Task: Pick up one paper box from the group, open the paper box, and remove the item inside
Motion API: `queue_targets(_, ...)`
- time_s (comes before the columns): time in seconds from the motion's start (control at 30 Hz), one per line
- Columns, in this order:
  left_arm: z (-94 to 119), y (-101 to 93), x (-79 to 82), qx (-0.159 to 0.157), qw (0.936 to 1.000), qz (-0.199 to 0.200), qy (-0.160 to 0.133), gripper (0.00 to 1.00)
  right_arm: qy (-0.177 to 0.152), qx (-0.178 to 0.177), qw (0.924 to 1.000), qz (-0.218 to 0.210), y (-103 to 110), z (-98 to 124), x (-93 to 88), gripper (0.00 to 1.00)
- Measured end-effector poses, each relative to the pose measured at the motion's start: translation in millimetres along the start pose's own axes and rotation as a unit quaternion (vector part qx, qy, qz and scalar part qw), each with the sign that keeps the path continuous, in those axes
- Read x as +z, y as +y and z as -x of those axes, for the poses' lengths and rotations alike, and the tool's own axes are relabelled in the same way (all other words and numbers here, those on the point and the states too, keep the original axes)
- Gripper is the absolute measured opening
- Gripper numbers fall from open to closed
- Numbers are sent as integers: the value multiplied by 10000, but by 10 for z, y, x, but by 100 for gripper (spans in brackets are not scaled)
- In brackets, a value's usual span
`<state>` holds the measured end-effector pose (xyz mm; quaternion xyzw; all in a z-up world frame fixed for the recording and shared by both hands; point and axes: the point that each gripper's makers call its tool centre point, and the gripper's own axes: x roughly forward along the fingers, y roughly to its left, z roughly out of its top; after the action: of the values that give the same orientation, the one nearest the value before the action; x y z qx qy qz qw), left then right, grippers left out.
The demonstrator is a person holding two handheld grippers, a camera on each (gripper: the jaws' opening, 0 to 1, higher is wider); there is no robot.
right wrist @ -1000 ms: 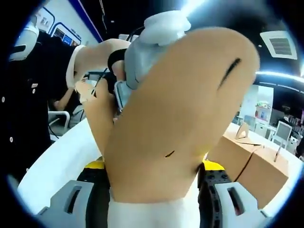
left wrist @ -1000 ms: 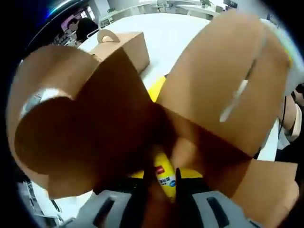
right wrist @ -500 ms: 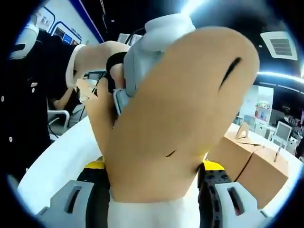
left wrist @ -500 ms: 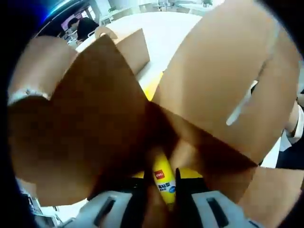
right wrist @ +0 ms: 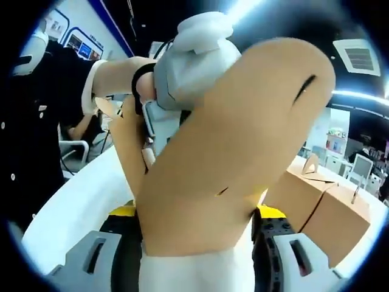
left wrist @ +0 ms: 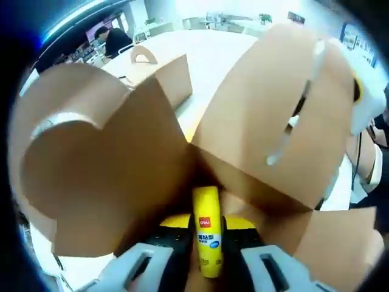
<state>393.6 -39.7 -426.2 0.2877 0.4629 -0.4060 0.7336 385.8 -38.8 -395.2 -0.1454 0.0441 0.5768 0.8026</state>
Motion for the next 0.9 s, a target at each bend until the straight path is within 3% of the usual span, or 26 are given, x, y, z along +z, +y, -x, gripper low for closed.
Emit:
queue_targets(0.2, 151, 89, 121, 95, 9987, 116, -479, 19, 18, -1, 10000, 2, -3, -5, -9, 72)
queue_targets(0.33, 264, 54, 266, 171, 9940, 75, -1078, 19, 26, -12, 10000, 0, -5, -2, -17, 71)
queue_targets(0.47, 399, 15, 303, 397, 9895, -38, -1388, 19, 45, -39, 10000, 12, -16, 0, -23, 70)
queue_targets(0.6, 548, -69, 306, 421, 9833, 19, -1773, 19, 40, -44, 10000, -8, -9, 0, -28, 70)
queue_targets(0.8, 862, -6, 416, 427, 9635, 288, -2628, 19, 30, -74, 10000, -38, -8, 2, -32, 69)
queue_targets(0.9, 1058, 49, 559, 512, 9512, 301, -3027, 19, 29, -84, 9999, -51, -10, -4, -34, 69)
